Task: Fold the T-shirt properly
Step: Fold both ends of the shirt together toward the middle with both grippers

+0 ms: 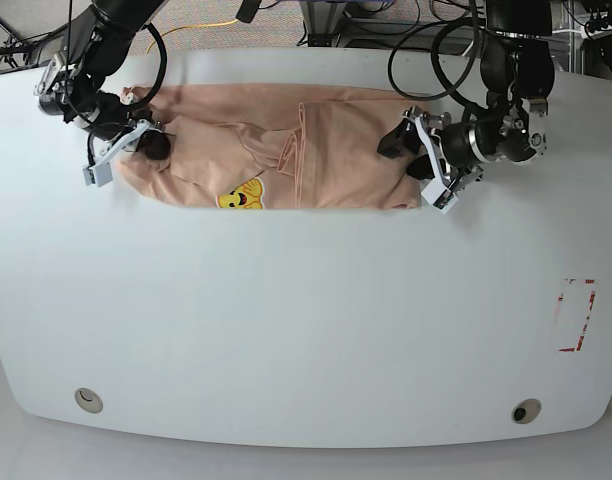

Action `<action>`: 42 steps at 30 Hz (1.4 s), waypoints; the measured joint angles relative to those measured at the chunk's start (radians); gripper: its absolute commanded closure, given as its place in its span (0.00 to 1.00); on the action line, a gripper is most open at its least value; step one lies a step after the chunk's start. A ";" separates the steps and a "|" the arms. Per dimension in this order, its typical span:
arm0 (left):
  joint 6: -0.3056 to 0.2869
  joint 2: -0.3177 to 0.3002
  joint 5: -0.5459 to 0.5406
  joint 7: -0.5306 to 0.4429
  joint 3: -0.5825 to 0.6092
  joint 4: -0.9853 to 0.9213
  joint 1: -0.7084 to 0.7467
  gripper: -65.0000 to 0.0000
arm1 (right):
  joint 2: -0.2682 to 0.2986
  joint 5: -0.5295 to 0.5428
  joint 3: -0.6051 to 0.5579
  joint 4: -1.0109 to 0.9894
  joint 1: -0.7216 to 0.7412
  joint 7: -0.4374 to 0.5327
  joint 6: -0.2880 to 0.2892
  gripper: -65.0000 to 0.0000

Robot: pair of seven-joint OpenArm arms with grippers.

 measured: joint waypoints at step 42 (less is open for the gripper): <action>0.000 0.303 0.291 -0.172 0.192 -0.159 -0.063 0.41 | 0.022 0.182 -0.430 0.401 0.006 -0.065 0.000 0.99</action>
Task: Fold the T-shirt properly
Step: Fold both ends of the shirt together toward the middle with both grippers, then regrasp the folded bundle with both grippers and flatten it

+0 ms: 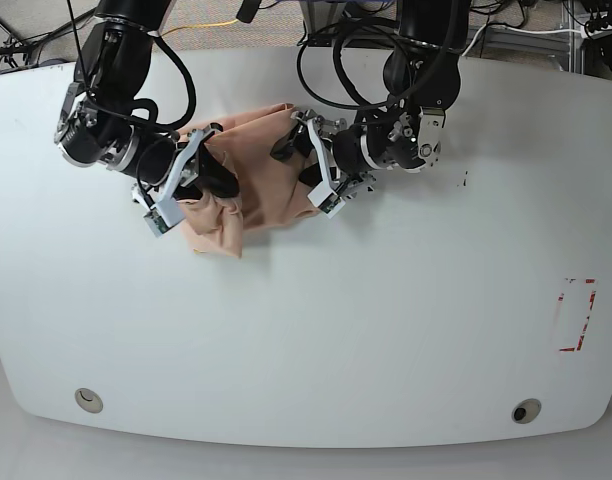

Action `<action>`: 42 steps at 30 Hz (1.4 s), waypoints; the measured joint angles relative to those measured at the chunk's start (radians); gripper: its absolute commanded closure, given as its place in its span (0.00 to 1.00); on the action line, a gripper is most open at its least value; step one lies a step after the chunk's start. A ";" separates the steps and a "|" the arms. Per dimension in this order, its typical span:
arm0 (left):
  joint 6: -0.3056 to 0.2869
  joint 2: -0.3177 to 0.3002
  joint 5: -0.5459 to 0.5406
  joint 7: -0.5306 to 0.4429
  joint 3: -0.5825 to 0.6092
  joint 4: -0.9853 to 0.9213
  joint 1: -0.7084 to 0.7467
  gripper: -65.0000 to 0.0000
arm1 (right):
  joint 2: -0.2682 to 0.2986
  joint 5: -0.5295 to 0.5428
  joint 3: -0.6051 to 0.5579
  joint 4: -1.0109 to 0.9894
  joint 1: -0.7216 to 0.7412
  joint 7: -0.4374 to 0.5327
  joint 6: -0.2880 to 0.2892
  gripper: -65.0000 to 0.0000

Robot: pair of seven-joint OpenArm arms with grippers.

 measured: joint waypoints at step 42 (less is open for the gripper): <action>0.019 -0.188 -0.330 0.132 -0.356 0.396 0.090 0.41 | 0.047 -0.137 -0.424 0.045 -0.035 0.055 0.000 0.26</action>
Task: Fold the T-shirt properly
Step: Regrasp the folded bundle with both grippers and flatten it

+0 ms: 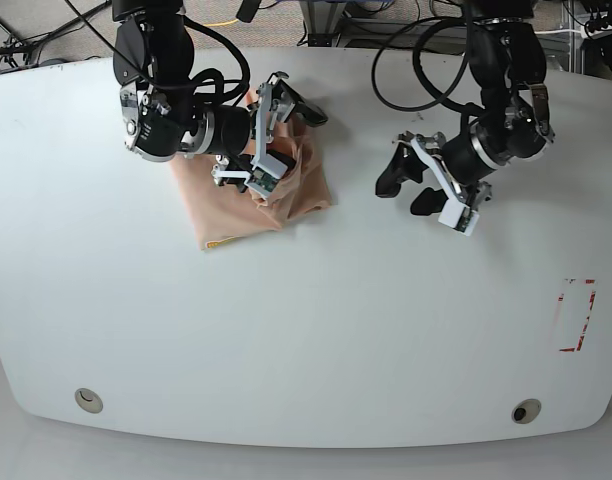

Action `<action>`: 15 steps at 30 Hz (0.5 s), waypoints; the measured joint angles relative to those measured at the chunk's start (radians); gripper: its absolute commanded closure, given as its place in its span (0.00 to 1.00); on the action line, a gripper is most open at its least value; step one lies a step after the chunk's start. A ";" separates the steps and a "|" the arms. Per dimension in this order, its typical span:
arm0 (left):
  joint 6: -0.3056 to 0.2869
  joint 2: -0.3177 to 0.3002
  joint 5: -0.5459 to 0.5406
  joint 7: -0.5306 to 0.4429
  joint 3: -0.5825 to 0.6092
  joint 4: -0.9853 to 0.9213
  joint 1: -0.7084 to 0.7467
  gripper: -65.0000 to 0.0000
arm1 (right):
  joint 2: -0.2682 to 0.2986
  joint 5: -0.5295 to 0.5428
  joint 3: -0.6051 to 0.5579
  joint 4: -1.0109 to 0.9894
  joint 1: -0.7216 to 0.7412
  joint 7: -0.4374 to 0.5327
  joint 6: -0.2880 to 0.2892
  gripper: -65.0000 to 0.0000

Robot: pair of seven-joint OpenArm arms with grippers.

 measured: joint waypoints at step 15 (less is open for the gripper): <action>-0.001 -0.142 -0.101 -0.004 -0.089 0.007 0.056 0.41 | -0.001 0.011 0.010 0.001 0.055 0.077 0.000 0.26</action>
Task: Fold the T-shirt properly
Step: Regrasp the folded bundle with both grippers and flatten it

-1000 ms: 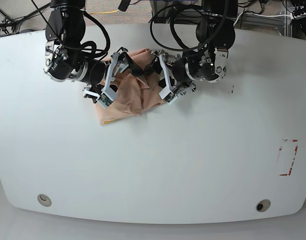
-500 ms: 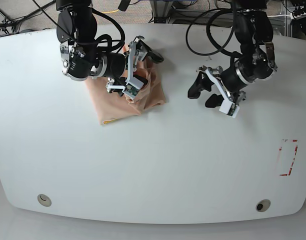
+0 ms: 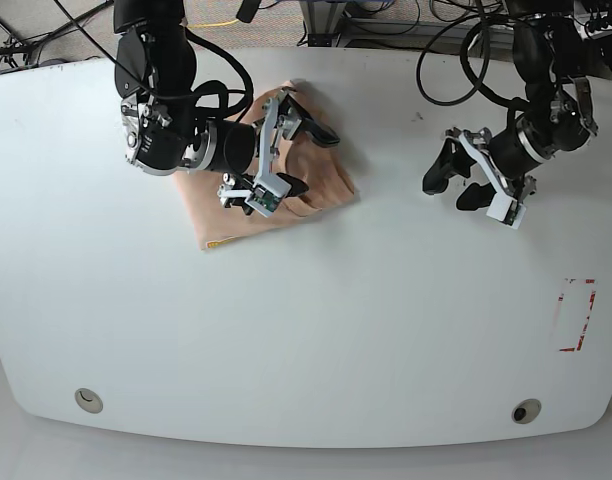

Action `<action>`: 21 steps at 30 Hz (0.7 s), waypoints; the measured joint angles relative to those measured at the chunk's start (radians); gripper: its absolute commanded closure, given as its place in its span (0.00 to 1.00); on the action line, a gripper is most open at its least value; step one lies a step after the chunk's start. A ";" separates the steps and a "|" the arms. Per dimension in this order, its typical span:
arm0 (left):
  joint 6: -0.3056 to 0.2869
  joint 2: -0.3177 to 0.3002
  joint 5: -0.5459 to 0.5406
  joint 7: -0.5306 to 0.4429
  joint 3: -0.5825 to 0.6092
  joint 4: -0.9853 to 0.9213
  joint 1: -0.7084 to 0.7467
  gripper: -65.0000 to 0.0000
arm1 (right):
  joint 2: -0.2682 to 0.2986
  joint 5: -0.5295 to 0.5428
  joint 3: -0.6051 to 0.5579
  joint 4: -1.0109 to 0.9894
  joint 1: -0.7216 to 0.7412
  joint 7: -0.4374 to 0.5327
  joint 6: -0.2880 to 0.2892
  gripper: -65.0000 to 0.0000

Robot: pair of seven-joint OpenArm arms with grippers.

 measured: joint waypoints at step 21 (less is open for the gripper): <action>0.003 0.108 0.120 -0.013 0.528 0.002 -0.053 0.41 | 0.089 -0.015 0.349 -0.220 0.116 0.086 0.000 0.66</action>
